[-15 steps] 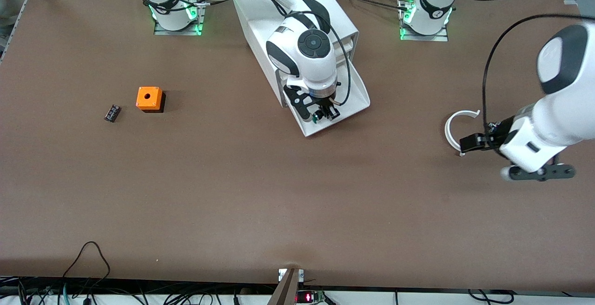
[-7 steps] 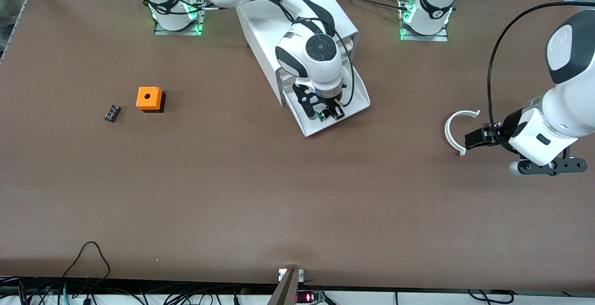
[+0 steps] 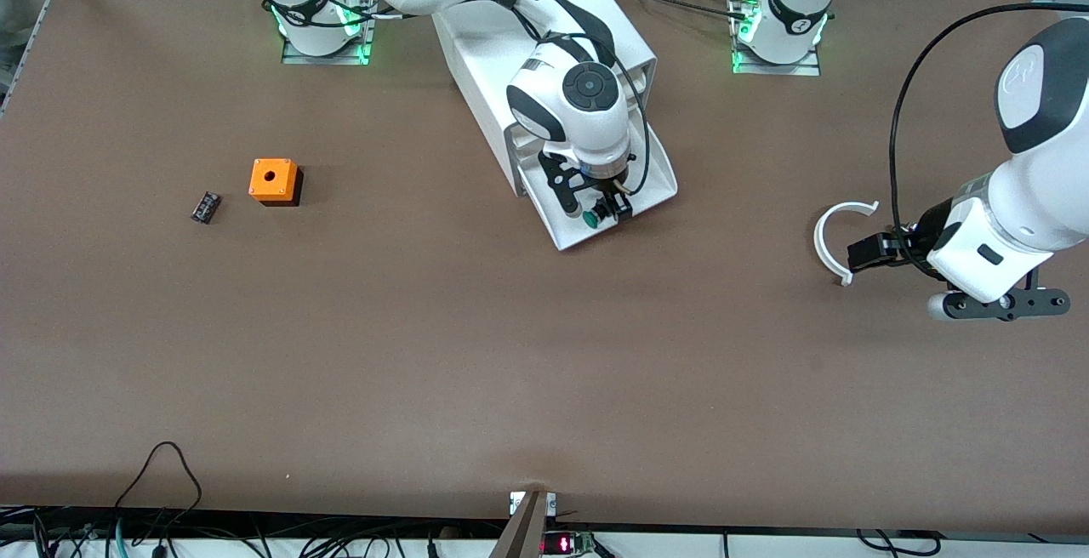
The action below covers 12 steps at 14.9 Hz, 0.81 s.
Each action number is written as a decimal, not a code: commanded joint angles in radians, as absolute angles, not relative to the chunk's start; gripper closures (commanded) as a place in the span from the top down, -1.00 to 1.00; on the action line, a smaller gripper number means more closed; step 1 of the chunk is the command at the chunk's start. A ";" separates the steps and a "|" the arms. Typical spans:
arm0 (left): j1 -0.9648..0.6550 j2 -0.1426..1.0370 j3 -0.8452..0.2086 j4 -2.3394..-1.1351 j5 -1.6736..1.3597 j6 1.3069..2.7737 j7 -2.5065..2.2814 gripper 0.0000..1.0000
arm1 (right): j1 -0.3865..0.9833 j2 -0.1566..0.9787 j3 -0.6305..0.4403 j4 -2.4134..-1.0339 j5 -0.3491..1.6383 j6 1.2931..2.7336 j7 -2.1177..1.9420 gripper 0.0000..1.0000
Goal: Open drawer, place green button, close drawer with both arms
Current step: 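Lower the button into the drawer and open the right gripper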
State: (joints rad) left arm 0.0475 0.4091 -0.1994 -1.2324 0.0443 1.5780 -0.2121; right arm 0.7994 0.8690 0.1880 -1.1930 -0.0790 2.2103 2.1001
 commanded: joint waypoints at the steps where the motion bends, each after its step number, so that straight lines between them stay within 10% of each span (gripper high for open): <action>1: 0.046 0.405 -0.207 -1.230 0.066 1.539 -0.224 1.00 | 0.801 0.864 0.169 -1.160 -0.094 2.178 2.103 1.00; 12: 0.051 0.347 -0.207 -1.445 -0.009 1.386 -0.279 1.00 | 0.609 0.704 0.149 -1.068 -0.078 1.921 1.479 1.00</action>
